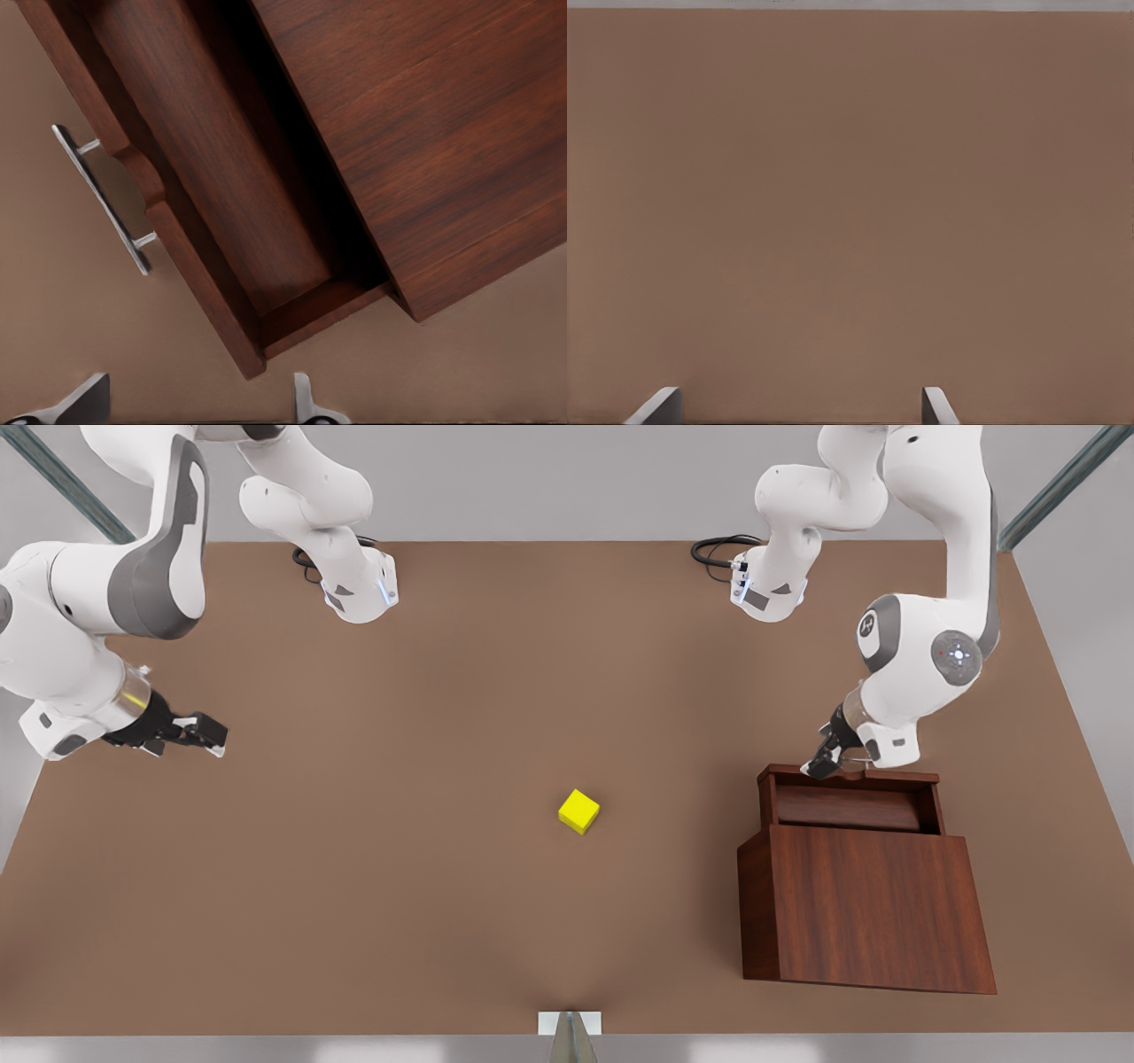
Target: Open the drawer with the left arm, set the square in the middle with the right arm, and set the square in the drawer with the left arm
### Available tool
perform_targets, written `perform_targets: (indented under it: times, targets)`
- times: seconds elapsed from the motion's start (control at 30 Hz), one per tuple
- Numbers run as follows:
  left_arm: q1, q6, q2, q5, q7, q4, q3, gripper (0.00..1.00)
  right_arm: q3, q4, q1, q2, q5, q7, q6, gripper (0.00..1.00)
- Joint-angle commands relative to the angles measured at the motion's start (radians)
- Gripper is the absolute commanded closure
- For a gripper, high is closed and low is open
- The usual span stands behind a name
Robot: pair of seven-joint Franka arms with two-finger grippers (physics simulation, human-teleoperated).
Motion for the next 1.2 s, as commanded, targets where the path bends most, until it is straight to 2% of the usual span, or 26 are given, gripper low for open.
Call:
perform_targets:
  times: [0.0,0.1,0.17,0.3,0.43,0.63,0.77,0.87,1.17]
  targets:
    - [-0.036,-0.005,0.006,0.009,0.0,0.015,-0.013,0.0,0.001,0.011,-0.009,-0.002,0.002,0.002,-0.01,0.0]
    - [-0.05,0.012,0.109,0.033,0.0,0.132,-0.144,0.0,0.001,0.041,-0.006,0.016,0.0,0.021,-0.006,0.0]
    - [-0.158,0.009,0.236,0.062,-0.002,0.262,-0.16,0.0,-0.003,0.041,-0.018,0.014,0.0,0.019,-0.004,0.0]
    - [-0.267,-0.002,0.417,0.102,0.055,0.46,-0.16,0.0,0.0,0.085,-0.015,0.016,-0.001,0.019,0.016,0.0]
    - [-0.28,0.009,0.457,0.112,0.251,0.475,-0.161,0.0,0.001,0.087,-0.014,0.027,0.003,0.019,0.017,0.0]
    - [-0.346,0.094,0.582,0.098,0.196,0.563,-0.168,0.0,0.006,0.088,-0.004,0.037,0.002,0.019,0.034,0.0]
    - [-0.357,0.133,0.614,0.096,0.402,0.574,-0.168,0.0,0.003,0.088,-0.012,0.037,0.002,0.019,0.035,0.0]
    - [-0.382,0.183,0.634,0.101,0.264,0.574,-0.168,0.0,0.003,0.088,-0.007,0.04,0.003,0.019,0.055,0.0]
    - [-0.415,0.244,0.764,0.133,0.598,0.655,-0.166,0.0,0.003,0.087,-0.009,0.044,0.005,0.019,0.071,0.0]
